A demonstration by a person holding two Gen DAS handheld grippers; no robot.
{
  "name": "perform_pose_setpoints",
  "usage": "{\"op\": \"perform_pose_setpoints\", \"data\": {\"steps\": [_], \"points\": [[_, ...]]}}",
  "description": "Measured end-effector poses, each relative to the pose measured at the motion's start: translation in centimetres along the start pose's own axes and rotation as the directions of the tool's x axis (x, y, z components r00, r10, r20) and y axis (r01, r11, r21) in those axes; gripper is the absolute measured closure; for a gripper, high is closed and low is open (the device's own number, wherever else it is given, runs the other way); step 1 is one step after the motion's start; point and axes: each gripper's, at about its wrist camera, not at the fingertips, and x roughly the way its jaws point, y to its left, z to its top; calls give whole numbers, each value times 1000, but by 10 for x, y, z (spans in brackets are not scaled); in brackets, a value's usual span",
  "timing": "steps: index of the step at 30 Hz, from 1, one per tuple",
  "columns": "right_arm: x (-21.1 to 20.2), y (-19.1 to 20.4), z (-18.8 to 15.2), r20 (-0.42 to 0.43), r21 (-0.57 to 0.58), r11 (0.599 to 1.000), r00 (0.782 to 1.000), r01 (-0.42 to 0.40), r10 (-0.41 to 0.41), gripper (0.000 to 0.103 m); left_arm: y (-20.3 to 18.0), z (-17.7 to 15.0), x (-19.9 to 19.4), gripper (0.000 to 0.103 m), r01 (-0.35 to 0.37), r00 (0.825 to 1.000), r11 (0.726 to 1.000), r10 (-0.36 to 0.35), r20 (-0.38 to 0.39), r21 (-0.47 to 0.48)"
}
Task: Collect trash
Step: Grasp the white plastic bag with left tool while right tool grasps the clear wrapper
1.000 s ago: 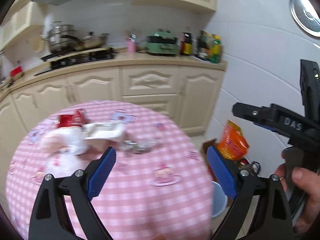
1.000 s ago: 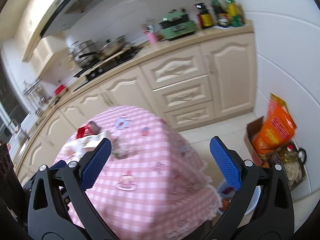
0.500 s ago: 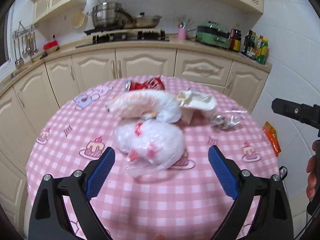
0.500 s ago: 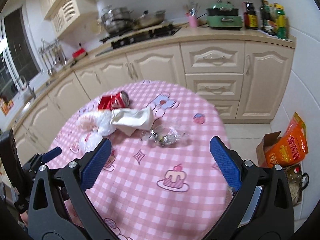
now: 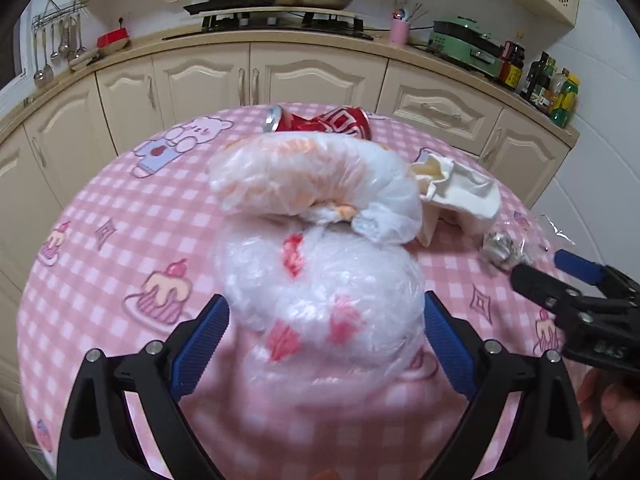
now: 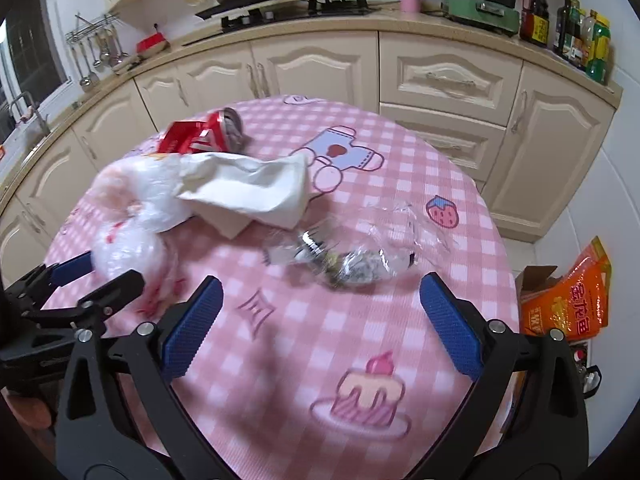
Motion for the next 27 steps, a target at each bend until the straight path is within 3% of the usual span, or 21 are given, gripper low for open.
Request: {"op": "perform_pose_setpoints", "data": {"steps": [1, 4, 5, 6, 8, 11, 15, 17, 18, 27], "points": [[3, -1, 2, 0, -2, 1000, 1000, 8, -8, 6, -1, 1, 6, 10, -16, 1000, 1000, 16, -7, 0], [16, -4, 7, -11, -7, 1000, 1000, 1, -1, 6, 2, 4, 10, 11, 28, 1000, 999, -28, -1, -26], [20, -5, 7, -16, -7, 1000, 1000, -3, 3, 11, 4, 4, 8, 16, 44, 999, 999, -44, 9, -32], [24, -6, 6, -25, -1, 1000, 1000, -11, 11, 18, 5, 5, 7, 19, 54, 998, 998, -54, 13, -33], [27, -10, 6, -25, 11, 1000, 1000, -3, 4, 56, 8, 4, 7, 24, 74, 997, 996, -73, 13, -42], [21, -14, 3, -11, 31, 999, 999, -40, 41, 67, 12, 0, 3, 30, 97, 995, 994, -96, 19, -50], [12, -18, -2, -3, 38, 997, 998, -61, 61, 65, 20, -6, -3, 32, 114, 993, 991, -113, 25, -69], [7, -21, -3, 2, 43, 998, 999, -48, 48, 34, 24, -8, -7, 32, 121, 992, 989, -119, 28, -83], [5, -21, -3, 11, 41, 998, 999, -37, 37, 31, 26, -10, -9, 32, 121, 992, 989, -119, 30, -84], [34, -22, 24, -2, 17, 1000, 1000, 11, -11, 27, 35, -18, -23, 32, 121, 991, 988, -115, 64, -100]]}}
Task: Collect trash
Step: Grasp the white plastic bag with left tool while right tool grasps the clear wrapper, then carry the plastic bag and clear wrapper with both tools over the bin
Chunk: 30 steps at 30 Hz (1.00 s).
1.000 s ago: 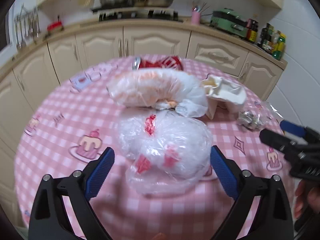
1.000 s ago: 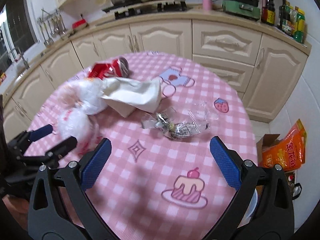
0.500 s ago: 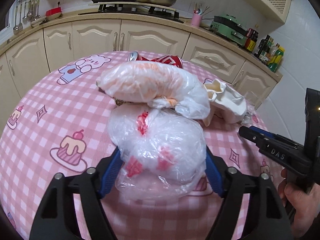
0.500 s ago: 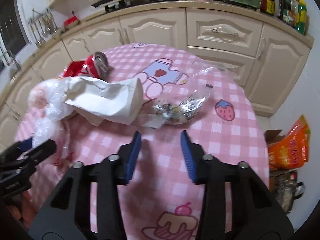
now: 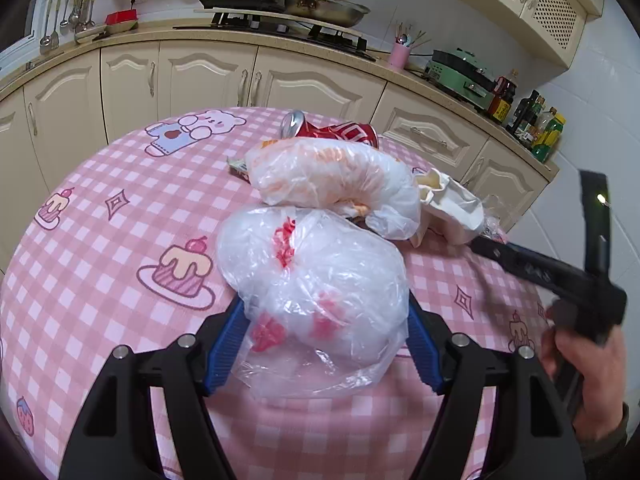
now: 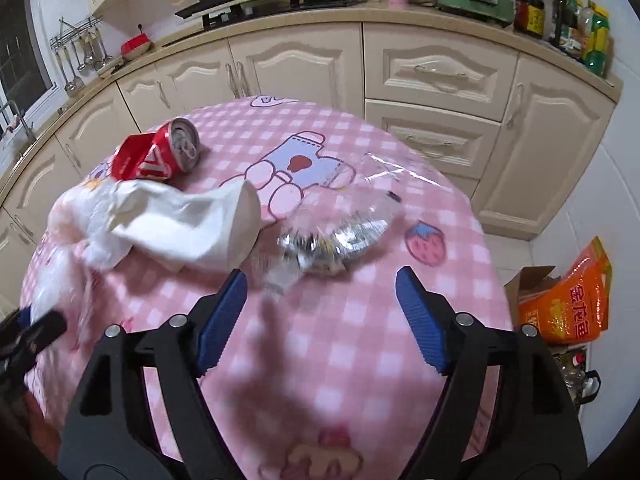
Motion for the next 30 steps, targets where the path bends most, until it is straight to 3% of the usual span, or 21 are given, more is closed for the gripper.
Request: {"op": "perform_pose_setpoints", "data": {"steps": [3, 4, 5, 7, 14, 25, 30], "points": [[8, -2, 9, 6, 13, 1000, 1000, -10, 10, 27, 4, -2, -2, 32, -5, 1000, 1000, 5, 4, -2], [11, -3, 11, -1, 23, 999, 1000, -24, 24, 31, 4, -3, -2, 32, -4, 1000, 1000, 4, 6, -3], [13, -4, 12, -6, 31, 999, 999, -40, 41, 47, 4, -4, -2, 32, -2, 1000, 1000, 2, 6, -3], [14, -4, 13, -2, 33, 998, 999, -54, 54, 54, 4, -4, -2, 32, -1, 1000, 1000, 1, 10, -2], [-3, -5, 2, 37, 37, 997, 997, -71, 70, 56, 7, -6, -10, 32, 23, 999, 1000, -22, 41, -13], [-83, -23, -37, 163, 89, 981, 974, -173, 157, 56, 8, -18, -54, 32, 37, 991, 999, -40, 124, 19], [-112, -32, -48, 212, 95, 978, 964, -185, 162, 56, -14, -16, -79, 32, 45, 983, 996, -57, 172, 73]]}}
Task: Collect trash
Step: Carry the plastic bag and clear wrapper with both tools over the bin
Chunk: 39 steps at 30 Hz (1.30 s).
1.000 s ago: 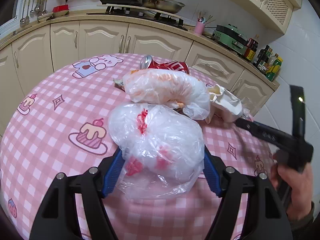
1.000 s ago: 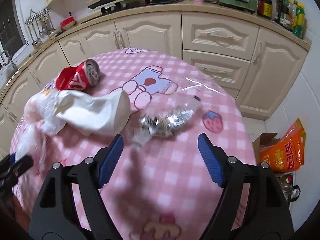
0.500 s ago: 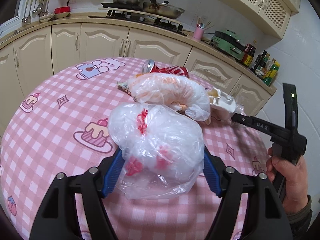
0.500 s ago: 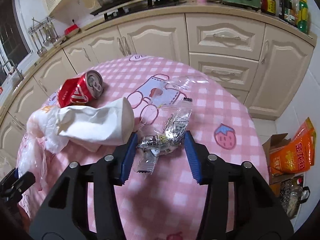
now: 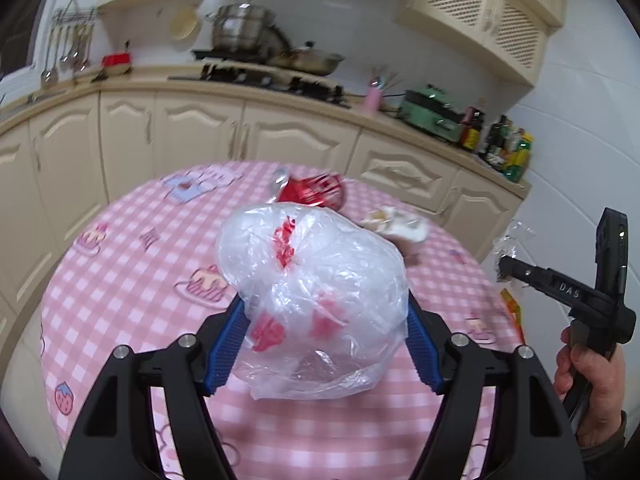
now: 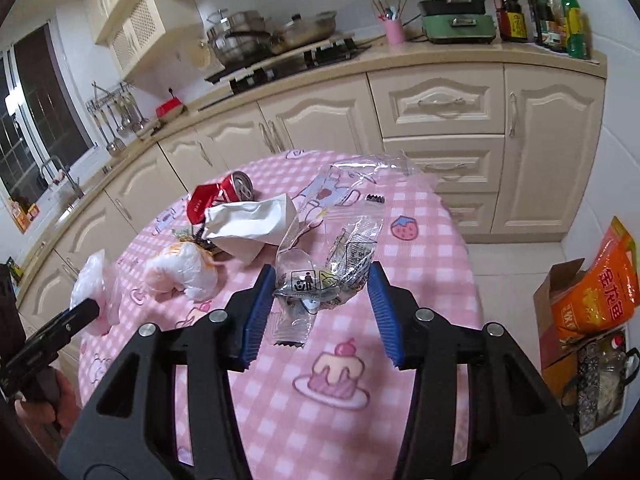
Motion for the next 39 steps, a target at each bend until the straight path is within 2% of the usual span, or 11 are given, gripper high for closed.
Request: {"op": "perform_pose_setpoints", "data": {"steps": [9, 16, 21, 26, 29, 30, 33, 35, 37, 39], "points": [[-62, -18, 1, 107, -4, 1000, 994, 12, -11, 56, -75, 11, -5, 32, 96, 995, 988, -98, 18, 117], [-111, -67, -8, 169, 82, 996, 984, 36, -50, 56, -153, 13, 5, 32, 203, 978, 953, -207, -5, 225], [-141, -120, -26, 180, 183, 977, 974, 107, -140, 56, -216, -5, 25, 32, 322, 947, 905, -309, -92, 279], [-163, -186, -59, 153, 329, 928, 960, 173, -234, 56, -280, -35, 56, 32, 419, 906, 852, -368, -208, 315], [-161, -222, -82, 104, 404, 891, 957, 208, -271, 56, -312, -57, 76, 32, 456, 885, 822, -378, -272, 340], [-160, -230, -88, 91, 421, 882, 958, 210, -272, 56, -322, -65, 84, 32, 473, 874, 813, -383, -300, 340], [-146, -258, -110, 34, 471, 853, 961, 226, -274, 56, -346, -89, 108, 32, 491, 857, 795, -366, -362, 358], [-138, -274, -124, 5, 499, 837, 965, 225, -262, 56, -358, -106, 128, 32, 508, 836, 787, -353, -420, 349], [-127, -287, -137, -21, 528, 820, 969, 221, -248, 56, -365, -119, 143, 32, 503, 831, 786, -327, -449, 360], [-115, -297, -146, -45, 551, 806, 972, 219, -233, 56, -371, -134, 159, 32, 509, 818, 782, -308, -486, 360]]}}
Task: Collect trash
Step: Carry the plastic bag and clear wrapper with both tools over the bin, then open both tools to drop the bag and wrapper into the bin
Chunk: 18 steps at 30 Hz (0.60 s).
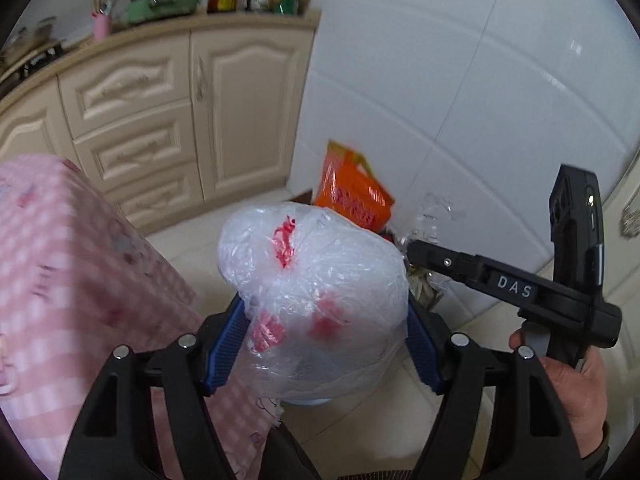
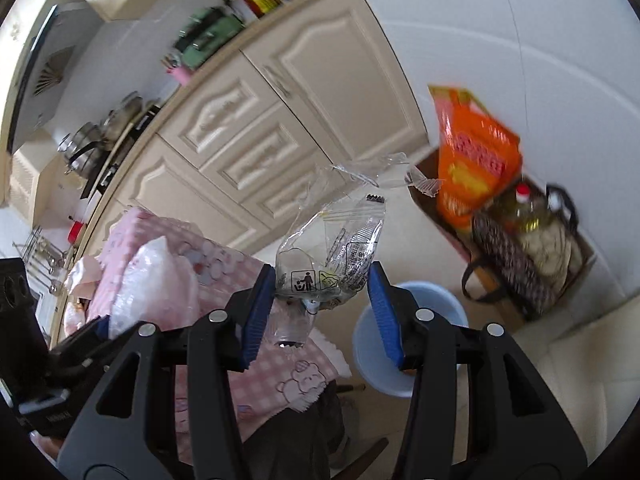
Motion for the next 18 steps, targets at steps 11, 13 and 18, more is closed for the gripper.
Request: {"op": "perform_pose_setpoints", "data": {"steps": [11, 13, 18], "points": [[58, -33, -10, -121, 75, 997, 993, 21, -11, 55, 8, -16, 89, 32, -37, 984, 999, 42, -172, 34], [66, -38, -10, -138, 94, 995, 990, 22, -9, 53, 11, -16, 103, 32, -51, 977, 997, 62, -202, 55], [81, -48, -14, -168, 133, 991, 986, 31, -8, 43, 14, -22, 133, 25, -80, 956, 994, 98, -276, 73]]}}
